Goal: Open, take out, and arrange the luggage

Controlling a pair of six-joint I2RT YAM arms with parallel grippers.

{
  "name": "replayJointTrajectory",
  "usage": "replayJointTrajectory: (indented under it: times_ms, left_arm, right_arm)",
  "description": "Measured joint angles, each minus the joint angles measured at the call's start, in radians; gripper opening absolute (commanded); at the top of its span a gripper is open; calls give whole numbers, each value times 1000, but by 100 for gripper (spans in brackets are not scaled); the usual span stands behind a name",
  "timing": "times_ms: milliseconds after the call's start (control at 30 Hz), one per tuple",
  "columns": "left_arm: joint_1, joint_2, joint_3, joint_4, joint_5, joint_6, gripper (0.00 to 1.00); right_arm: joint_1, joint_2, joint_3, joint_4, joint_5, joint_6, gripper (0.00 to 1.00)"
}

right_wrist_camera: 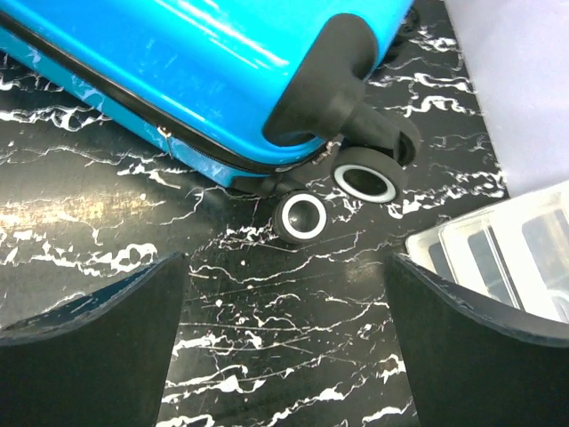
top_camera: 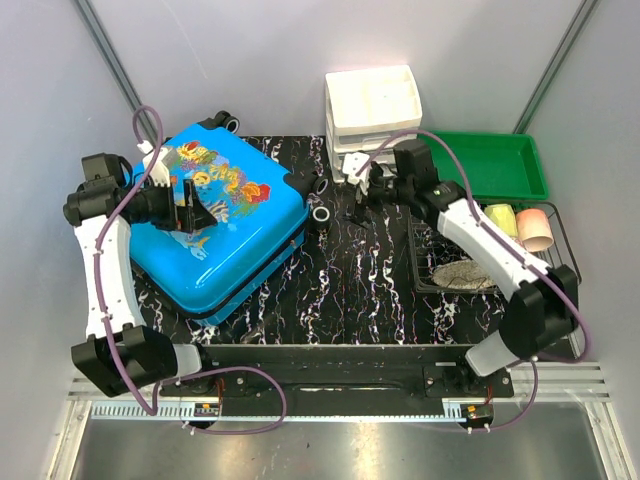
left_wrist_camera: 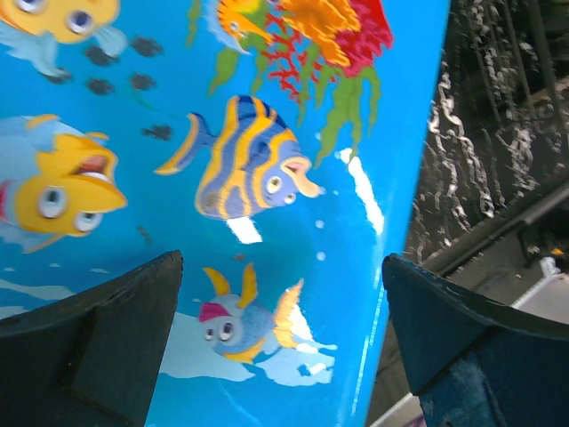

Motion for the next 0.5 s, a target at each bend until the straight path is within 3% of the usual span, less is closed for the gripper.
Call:
replayJointTrajectory:
  times_ms: [233,500]
  left_arm:
    - [0,-16,-24,-21,105,-12,99]
    - [0,-172,-135,-39,127,-12,99]
  right_arm:
    - [0,187,229,-264,-32,-173,100]
    - [-1,288,306,-312,15,-374,100]
